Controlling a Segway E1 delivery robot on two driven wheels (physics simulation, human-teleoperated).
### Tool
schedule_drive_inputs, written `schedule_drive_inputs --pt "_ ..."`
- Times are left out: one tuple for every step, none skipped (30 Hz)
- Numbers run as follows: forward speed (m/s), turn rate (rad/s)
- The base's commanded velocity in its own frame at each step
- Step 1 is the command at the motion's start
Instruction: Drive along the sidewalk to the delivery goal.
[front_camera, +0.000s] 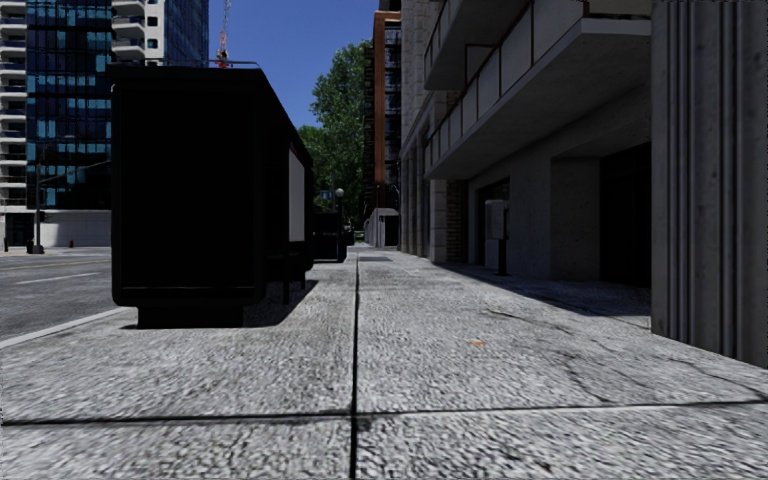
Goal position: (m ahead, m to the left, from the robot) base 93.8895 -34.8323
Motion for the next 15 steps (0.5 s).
schedule_drive_inputs --pt "2.00 0.00" --pt "2.00 0.00" --pt "2.00 0.00" --pt "2.00 0.00" --pt "2.00 0.00" --pt "2.00 0.00" --pt "2.00 0.00" --pt "2.00 0.00" --pt "2.00 0.00" --pt "2.00 0.00" --pt "2.00 0.00" --pt "2.00 0.00" --pt "2.00 0.00" --pt "2.00 0.00" --pt "2.00 0.00"
